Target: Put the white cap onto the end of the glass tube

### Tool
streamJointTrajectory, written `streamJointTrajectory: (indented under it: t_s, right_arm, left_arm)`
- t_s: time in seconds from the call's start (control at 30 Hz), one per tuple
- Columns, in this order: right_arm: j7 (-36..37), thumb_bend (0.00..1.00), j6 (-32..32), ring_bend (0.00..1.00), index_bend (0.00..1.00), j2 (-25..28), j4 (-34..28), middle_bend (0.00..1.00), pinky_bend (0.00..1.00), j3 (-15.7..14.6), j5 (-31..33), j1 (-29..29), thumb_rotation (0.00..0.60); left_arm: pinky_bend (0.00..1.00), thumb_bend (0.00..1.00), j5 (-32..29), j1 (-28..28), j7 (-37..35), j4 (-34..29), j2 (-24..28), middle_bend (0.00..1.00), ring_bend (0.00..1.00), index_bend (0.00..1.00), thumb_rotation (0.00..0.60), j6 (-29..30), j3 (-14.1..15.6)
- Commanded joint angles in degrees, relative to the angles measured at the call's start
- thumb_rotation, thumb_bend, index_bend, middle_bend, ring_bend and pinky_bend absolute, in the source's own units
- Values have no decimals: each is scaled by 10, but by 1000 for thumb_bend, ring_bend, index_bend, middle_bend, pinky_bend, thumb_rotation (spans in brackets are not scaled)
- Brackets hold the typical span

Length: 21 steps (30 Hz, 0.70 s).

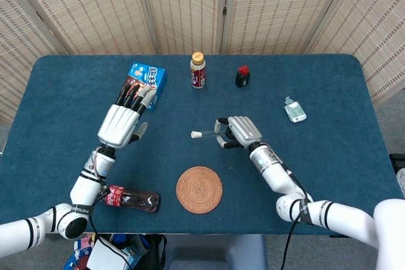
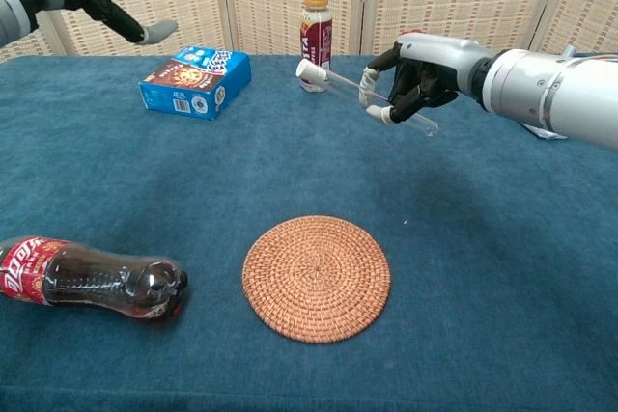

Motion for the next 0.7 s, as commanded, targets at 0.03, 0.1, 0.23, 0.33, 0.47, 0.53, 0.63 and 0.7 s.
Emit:
streamJointTrajectory:
  t_s: [0.03,0.1,0.23,0.33,0.47,0.53,0.63,0.7]
  right_arm:
    - [-29,658,-17,1000,924,-21,29,1000,1000,-8,26,23,600]
    - [-44,657,-22,1000,924,-32,43,1000,1000,-12,36,34,600]
    - [-82,636,-33,1000,924,-57,74,1000,1000,-23,63,56,600]
    - [-105,595,-40,1000,913,-70,89,1000,1000,-29,85,68,600]
    - [-133,458,-44,1000,785,-79,99,1000,1000,-33,118,82,600]
    - [-144,389,-47,1000,705,-81,101,1000,1000,-36,134,87,600]
    - [-164,258,-47,1000,524,-80,100,1000,1000,-40,160,96,600]
    - [-172,214,-44,1000,443,-79,96,1000,1000,-41,173,100,600]
  left_arm:
    - [0,388,-7,10,-10,14,9,34,0,20,600,-1,6]
    - [0,389,-9,15,-16,20,14,34,0,20,600,0,8]
    - [0,388,-9,27,-32,31,23,34,0,17,600,2,13]
    - [0,388,-5,34,-41,35,28,34,0,14,600,3,17]
    - [0,388,1,41,-54,36,34,34,0,11,600,7,20]
    - [0,388,4,43,-58,37,36,33,0,9,600,7,21]
    - [0,388,6,45,-63,38,38,30,0,3,600,8,22]
    - [0,388,8,47,-65,38,39,28,0,1,600,8,22]
